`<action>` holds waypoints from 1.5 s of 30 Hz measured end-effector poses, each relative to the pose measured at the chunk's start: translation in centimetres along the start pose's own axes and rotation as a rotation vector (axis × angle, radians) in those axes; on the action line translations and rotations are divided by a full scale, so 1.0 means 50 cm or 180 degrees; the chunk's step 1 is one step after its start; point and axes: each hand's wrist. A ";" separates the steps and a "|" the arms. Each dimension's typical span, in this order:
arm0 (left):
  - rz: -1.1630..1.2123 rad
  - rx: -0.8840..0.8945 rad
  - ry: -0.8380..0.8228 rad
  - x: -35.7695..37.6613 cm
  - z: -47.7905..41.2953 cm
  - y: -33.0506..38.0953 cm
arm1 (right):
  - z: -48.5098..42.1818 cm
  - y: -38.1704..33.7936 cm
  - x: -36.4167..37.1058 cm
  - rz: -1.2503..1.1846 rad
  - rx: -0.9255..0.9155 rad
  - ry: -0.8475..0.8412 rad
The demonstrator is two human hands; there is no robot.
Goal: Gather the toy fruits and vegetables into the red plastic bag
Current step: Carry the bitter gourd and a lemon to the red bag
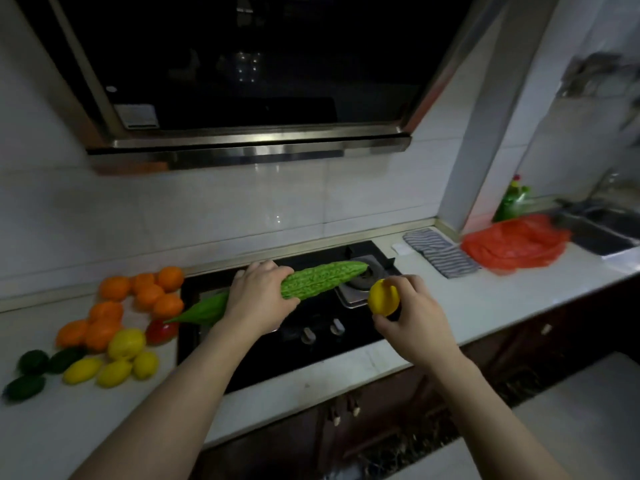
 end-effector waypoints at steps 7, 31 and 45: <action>0.0244 0.0238 -0.0025 0.060 -0.052 0.229 | 0.023 0.184 -0.129 0.0107 0.0231 0.0205; 0.0936 0.0965 -0.0258 0.328 -0.454 0.715 | -0.142 0.652 -0.316 0.0763 0.1011 0.0597; 0.0729 0.1205 -0.0344 0.486 -0.573 1.060 | -0.180 1.034 -0.429 0.0560 0.1258 0.0742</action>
Point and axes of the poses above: each hand's wrist, its own z-axis away from the middle knuckle, its own x-axis out of the palm, y = z × x, and after that the axes turned 3 degrees about y, right-handed
